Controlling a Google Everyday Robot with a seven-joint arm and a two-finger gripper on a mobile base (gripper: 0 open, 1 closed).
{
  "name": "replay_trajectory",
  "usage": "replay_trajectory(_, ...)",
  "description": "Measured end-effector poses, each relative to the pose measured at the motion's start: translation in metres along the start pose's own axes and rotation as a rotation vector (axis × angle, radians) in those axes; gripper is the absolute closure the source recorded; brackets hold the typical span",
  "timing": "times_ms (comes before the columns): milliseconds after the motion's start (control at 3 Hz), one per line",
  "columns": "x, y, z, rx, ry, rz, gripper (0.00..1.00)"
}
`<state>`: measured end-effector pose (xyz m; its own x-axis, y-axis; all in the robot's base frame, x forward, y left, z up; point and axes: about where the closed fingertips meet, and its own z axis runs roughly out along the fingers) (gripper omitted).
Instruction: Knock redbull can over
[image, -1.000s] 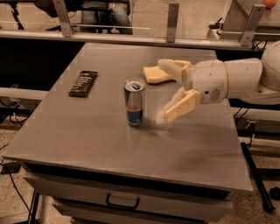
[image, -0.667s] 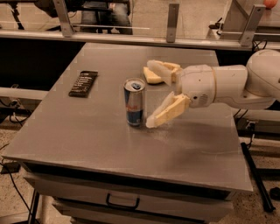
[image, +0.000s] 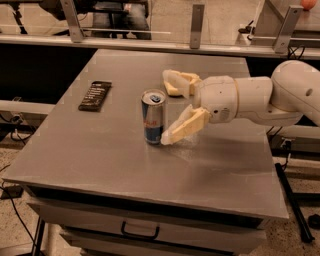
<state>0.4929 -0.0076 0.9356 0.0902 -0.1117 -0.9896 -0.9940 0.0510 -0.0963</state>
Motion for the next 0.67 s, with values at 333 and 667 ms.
replay_trajectory(333, 0.01, -0.007, 0.006, 0.003, -0.002, 0.03, 0.0)
replay_trajectory(667, 0.023, -0.01, 0.009, 0.019, 0.005, 0.02, 0.0)
